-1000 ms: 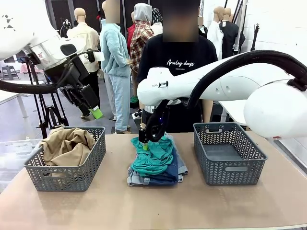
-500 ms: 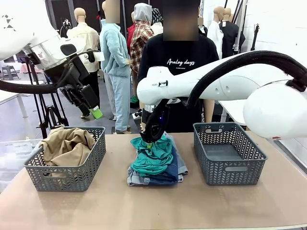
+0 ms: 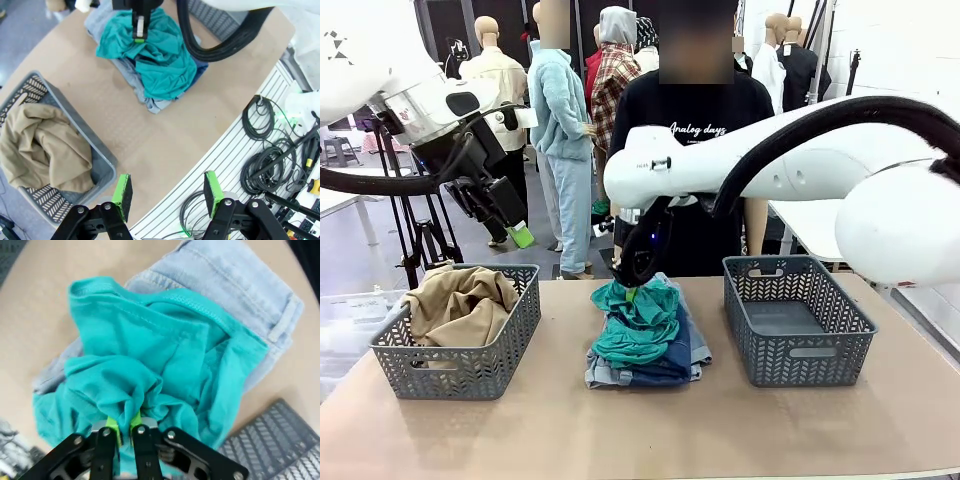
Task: Sort the tops and bottoms.
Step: Lift clothes from the center of the table with your right hand.
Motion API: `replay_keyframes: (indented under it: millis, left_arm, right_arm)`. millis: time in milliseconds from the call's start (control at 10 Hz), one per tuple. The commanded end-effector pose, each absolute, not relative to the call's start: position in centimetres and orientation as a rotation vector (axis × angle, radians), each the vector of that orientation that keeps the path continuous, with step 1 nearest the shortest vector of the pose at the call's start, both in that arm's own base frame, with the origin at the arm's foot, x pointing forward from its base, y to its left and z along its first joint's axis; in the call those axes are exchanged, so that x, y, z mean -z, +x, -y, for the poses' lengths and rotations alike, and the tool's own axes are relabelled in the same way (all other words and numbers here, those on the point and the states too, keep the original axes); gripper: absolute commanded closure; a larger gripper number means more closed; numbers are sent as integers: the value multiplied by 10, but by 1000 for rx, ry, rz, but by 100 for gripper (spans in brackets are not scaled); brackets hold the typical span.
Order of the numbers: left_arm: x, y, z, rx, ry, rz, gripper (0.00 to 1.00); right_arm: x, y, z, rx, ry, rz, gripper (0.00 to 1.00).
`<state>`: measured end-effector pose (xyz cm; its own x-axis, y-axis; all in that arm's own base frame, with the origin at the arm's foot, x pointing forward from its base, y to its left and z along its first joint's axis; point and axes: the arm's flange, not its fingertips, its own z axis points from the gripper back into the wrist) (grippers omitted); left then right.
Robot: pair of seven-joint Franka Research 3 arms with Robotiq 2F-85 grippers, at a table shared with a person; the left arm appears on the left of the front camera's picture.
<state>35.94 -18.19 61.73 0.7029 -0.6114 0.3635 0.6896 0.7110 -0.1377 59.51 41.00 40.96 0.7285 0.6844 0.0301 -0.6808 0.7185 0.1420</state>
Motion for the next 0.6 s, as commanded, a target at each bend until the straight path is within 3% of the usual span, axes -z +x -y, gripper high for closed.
replay_keyframes:
  millis: [0,500]
  left_arm:
    - [-619,359,182,734,-282,303,25]
    - [-619,359,182,734,-282,303,25]
  right_arm:
    - [-452,567,-406,-750,106,54,100]
    - [-557,508,-405,-689,-25,305,100]
